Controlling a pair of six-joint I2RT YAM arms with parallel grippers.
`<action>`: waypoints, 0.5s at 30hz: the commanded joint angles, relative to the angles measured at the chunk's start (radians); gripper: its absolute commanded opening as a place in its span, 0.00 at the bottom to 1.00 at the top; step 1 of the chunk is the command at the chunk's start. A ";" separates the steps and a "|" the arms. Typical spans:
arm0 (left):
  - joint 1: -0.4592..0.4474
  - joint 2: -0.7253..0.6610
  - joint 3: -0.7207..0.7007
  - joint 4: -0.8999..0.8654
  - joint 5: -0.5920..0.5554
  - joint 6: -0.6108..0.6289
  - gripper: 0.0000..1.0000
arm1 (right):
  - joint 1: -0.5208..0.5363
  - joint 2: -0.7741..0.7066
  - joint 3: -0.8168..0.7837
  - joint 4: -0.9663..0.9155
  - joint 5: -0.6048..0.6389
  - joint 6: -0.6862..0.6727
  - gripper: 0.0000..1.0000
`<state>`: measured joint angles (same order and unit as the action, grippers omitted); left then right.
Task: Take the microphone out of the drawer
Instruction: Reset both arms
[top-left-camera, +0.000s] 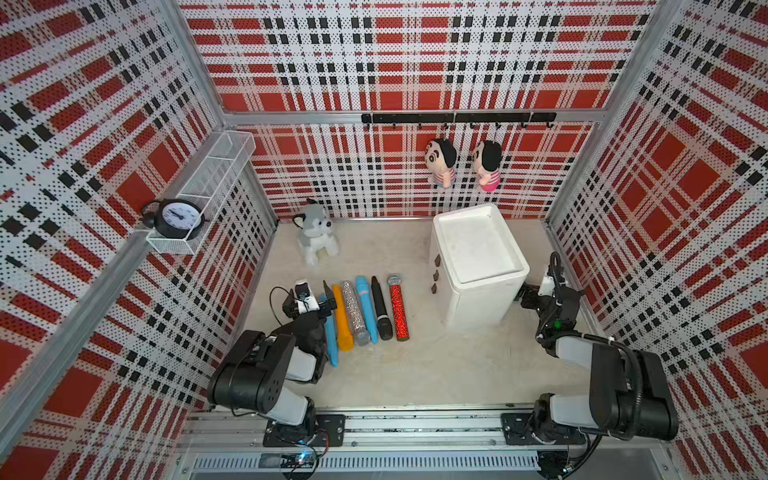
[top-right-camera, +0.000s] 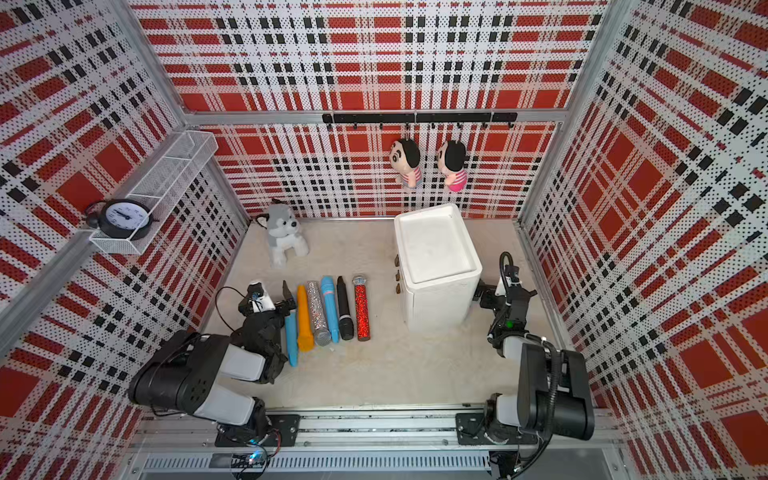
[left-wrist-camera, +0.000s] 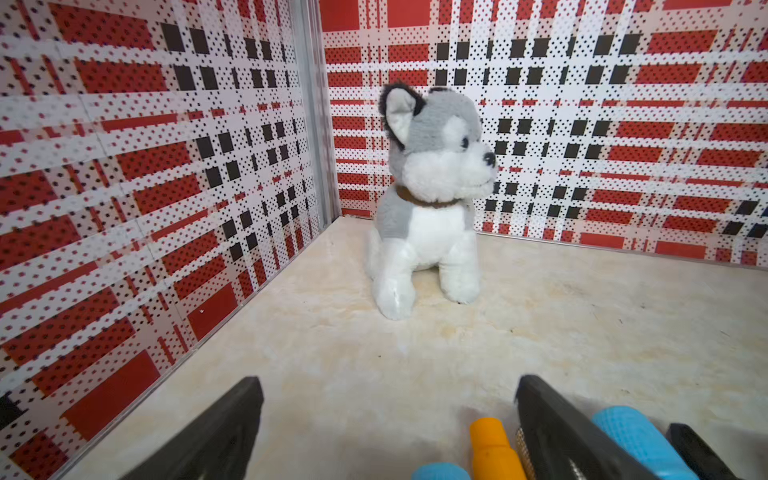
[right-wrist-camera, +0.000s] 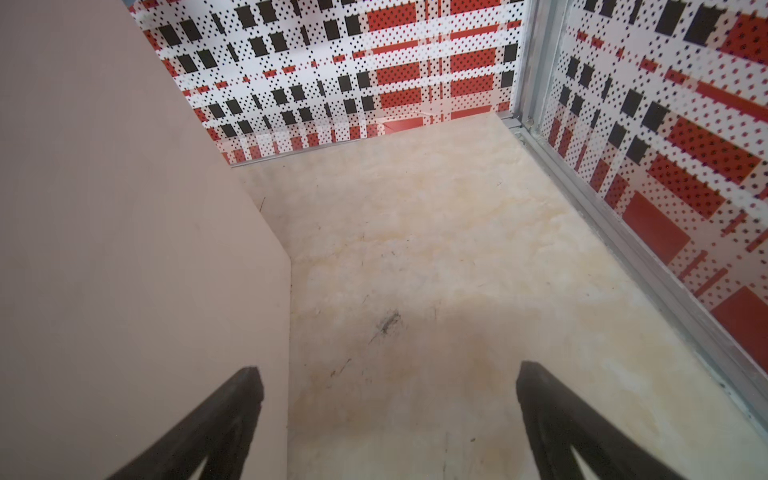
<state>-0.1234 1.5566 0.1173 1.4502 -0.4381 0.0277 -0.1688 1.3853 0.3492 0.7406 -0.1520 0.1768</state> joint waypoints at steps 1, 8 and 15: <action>0.008 0.044 -0.016 0.200 0.035 0.007 0.98 | 0.022 0.027 -0.014 0.143 0.004 -0.001 1.00; 0.019 0.033 0.039 0.084 0.012 -0.016 0.98 | 0.061 0.108 -0.096 0.426 0.028 -0.009 1.00; 0.031 0.031 0.062 0.038 -0.018 -0.045 0.98 | 0.134 0.173 -0.092 0.477 0.099 -0.084 1.00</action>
<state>-0.1040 1.5917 0.1635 1.5097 -0.4458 0.0002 -0.0666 1.5238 0.2577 1.1091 -0.0788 0.1368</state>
